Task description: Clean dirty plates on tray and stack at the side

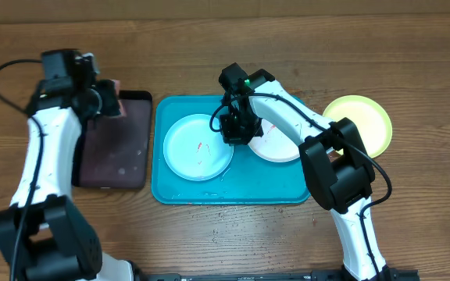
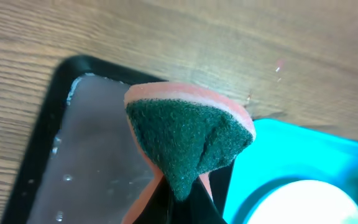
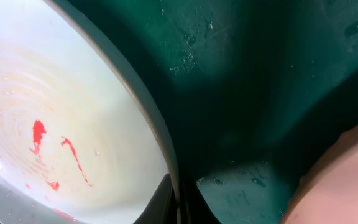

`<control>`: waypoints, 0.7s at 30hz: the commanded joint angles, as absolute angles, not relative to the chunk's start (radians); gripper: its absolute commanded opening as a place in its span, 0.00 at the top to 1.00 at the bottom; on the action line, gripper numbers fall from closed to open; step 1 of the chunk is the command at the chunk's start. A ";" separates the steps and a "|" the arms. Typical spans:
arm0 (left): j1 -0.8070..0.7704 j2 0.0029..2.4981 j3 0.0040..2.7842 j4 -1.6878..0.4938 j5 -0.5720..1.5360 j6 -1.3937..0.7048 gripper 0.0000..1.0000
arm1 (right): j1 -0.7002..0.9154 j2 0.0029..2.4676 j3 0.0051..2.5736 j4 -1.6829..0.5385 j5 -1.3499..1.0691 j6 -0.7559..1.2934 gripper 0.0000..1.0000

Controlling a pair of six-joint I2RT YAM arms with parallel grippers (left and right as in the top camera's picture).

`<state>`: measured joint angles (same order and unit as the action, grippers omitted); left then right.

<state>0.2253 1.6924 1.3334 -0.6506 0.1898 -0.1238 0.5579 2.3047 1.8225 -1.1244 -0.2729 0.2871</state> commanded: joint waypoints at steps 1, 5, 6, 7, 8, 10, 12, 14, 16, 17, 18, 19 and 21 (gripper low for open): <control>0.280 1.589 1.335 -0.678 0.313 -0.072 0.96 | 0.564 2.283 1.832 -1.118 -0.248 0.284 0.96; 0.302 1.508 1.271 -0.677 0.349 -0.048 0.96 | 0.564 2.283 1.832 -1.116 -0.248 0.284 0.96; 0.305 1.488 1.248 -0.672 0.350 -0.048 0.96 | 0.564 2.283 1.832 -1.116 -0.248 0.284 0.96; 0.308 1.463 1.216 -0.663 0.350 -0.049 0.96 | 0.564 2.284 1.832 -1.116 -0.248 0.284 0.96; 0.310 1.436 1.179 -0.649 0.350 -0.056 0.96 | 0.564 2.284 1.832 -1.116 -0.248 0.284 0.96; 0.317 1.375 1.103 -0.607 0.361 -0.060 0.96 | 0.564 2.283 1.832 -1.117 -0.249 0.284 0.96; 0.330 1.322 1.036 -0.552 0.360 -0.080 0.96 | 0.564 2.284 1.832 -1.116 -0.248 0.284 0.96; 0.350 1.269 0.939 -0.422 0.372 -0.094 0.96 | 0.564 2.283 1.832 -1.116 -0.248 0.284 0.96; 0.358 1.266 0.891 -0.342 0.371 -0.093 0.96 | 0.564 2.283 1.832 -1.116 -0.248 0.284 0.96; 0.361 1.272 0.869 -0.302 0.371 -0.093 0.96 | 0.564 2.283 1.832 -1.116 -0.248 0.284 0.96; 0.363 1.279 0.852 -0.271 0.374 -0.094 0.96 | 0.564 2.284 1.832 -1.116 -0.248 0.284 0.96; 0.363 1.288 0.832 -0.233 0.395 -0.093 0.96 | 0.564 2.283 1.832 -1.116 -0.248 0.284 0.96; 0.363 1.312 0.812 -0.192 0.465 -0.091 0.96 | 0.564 2.284 1.832 -1.114 -0.248 0.284 0.96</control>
<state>0.3607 1.2900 0.8524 -0.2386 0.3603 -0.0795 0.5579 2.3047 1.8225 -1.1183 -0.2733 0.2874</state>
